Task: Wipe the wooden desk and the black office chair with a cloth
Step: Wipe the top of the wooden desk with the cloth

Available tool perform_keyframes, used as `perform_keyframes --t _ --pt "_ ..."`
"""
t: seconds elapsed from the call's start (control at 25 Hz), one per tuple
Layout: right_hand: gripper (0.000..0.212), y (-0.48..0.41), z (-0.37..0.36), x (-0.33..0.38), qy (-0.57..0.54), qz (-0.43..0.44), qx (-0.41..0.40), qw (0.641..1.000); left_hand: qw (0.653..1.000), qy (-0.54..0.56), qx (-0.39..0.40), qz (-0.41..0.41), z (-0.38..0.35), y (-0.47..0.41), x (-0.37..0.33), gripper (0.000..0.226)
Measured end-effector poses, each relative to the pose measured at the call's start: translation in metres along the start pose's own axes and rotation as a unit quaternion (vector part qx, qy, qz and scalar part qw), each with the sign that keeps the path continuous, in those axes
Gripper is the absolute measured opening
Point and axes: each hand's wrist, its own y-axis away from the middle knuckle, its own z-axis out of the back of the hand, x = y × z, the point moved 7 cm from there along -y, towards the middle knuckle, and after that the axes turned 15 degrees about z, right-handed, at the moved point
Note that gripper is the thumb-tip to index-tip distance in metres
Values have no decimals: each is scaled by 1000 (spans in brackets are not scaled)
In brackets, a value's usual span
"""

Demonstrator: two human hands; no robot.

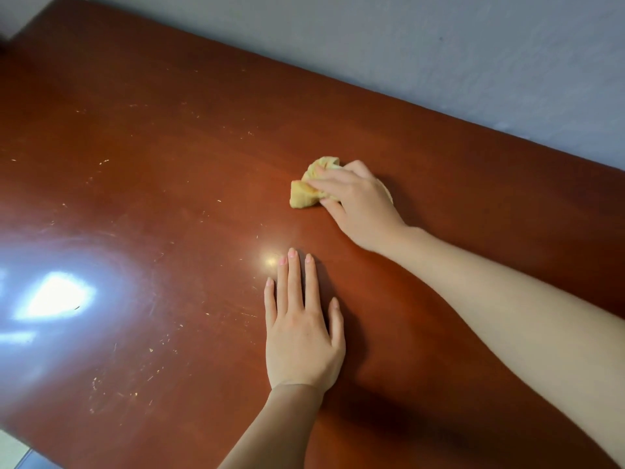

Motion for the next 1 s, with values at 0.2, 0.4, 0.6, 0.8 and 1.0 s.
perform_keyframes --t 0.2,0.4,0.6,0.8,1.0 --pt "38 69 12 24 -11 58 27 998 1000 1 12 0 0 -2 0 63" --pt "47 148 28 23 -21 77 40 996 1000 6 11 -2 1 0 0 64" --pt "46 170 64 -40 54 32 13 998 1000 13 8 -2 1 -1 1 63" --pt "34 136 87 -119 103 -147 -59 982 1000 19 7 -2 -1 1 1 63" --pt "33 76 81 -153 113 -322 -142 929 1000 9 0 -8 -2 1 -2 62"
